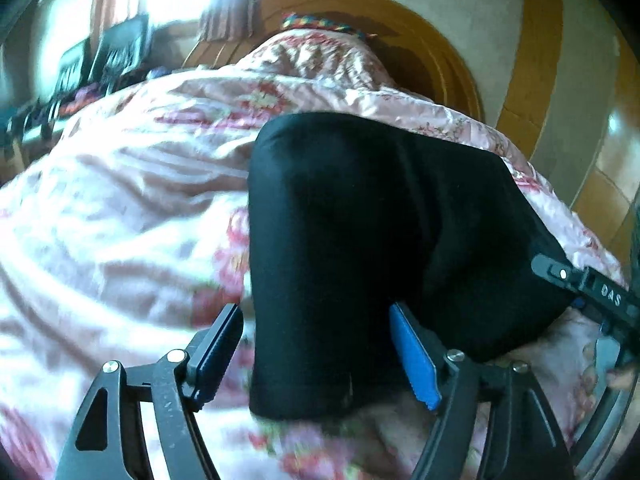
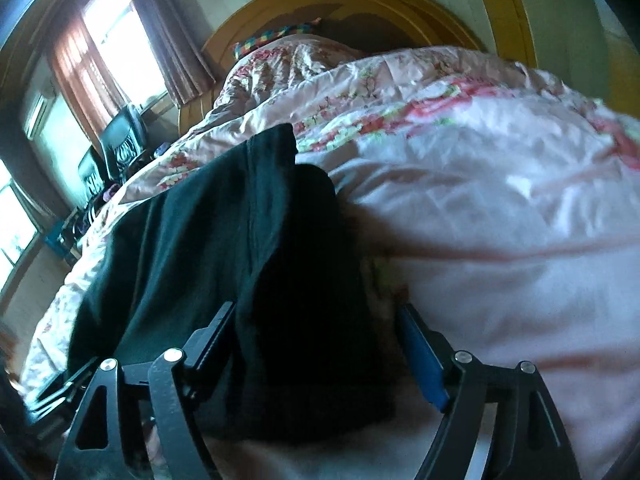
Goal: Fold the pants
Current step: 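Release the folded trousers and pull both grippers back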
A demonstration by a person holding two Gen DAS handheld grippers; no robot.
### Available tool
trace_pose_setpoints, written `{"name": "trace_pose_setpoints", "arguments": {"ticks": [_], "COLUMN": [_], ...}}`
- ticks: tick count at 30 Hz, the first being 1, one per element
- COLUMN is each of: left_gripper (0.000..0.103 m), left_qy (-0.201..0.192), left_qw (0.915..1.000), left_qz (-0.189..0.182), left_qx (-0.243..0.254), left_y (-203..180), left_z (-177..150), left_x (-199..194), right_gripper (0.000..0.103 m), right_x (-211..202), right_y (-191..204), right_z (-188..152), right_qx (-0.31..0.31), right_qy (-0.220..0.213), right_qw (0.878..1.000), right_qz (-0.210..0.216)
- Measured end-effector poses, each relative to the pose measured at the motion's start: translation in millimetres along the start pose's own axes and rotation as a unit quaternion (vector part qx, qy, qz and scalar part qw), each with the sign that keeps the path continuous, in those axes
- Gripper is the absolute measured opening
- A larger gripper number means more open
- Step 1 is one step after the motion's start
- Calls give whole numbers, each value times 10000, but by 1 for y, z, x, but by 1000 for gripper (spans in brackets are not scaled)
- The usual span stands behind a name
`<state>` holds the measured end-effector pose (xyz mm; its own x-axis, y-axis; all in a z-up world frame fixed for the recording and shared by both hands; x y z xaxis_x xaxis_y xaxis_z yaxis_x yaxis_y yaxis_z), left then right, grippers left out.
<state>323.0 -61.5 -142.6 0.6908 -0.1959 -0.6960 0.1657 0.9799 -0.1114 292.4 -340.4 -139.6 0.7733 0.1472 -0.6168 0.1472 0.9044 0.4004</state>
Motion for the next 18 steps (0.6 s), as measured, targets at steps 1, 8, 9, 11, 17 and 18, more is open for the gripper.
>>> {"name": "trace_pose_setpoints", "arguments": {"ticks": [1, 8, 9, 11, 17, 18], "left_gripper": [76, 76, 76, 76, 76, 76], "left_qy": [69, 544, 536, 146, -150, -214], "left_qw": [9999, 9980, 9972, 9967, 9973, 9977], "left_qz": [-21, 317, 436, 588, 608, 584], "left_qx": [-82, 65, 283, 542, 385, 269], "left_y": [1, -2, -5, -9, -11, -9], "left_z": [-5, -58, -70, -82, -104, -106], "left_x": [-2, -26, -31, -50, -99, -109], "right_gripper": [79, 80, 81, 82, 82, 82], "right_x": [-5, -60, -67, -80, -108, -111], "right_y": [1, 22, 26, 34, 64, 70], "right_z": [-3, -49, -58, -79, -114, -117], "right_qx": [45, -142, -181, -322, -1085, -1248], "right_qy": [4, -88, -83, -86, -161, -146], "right_qw": [10000, 9998, 9997, 9994, 9940, 9921], "right_qz": [36, 127, 119, 125, 15, 4]}}
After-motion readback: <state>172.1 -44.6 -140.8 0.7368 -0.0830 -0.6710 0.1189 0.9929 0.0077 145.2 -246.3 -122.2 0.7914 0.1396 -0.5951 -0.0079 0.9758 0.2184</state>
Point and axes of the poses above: each gripper's, at about its wrist camera, not at the fingertips, and x roughly the way its jaws point, y to its left, z to its top, the point moved 10 cm from there along x, roughly the way its jaws point, and after that the axes turned 5 degrees about z, right-handed, at the moved point
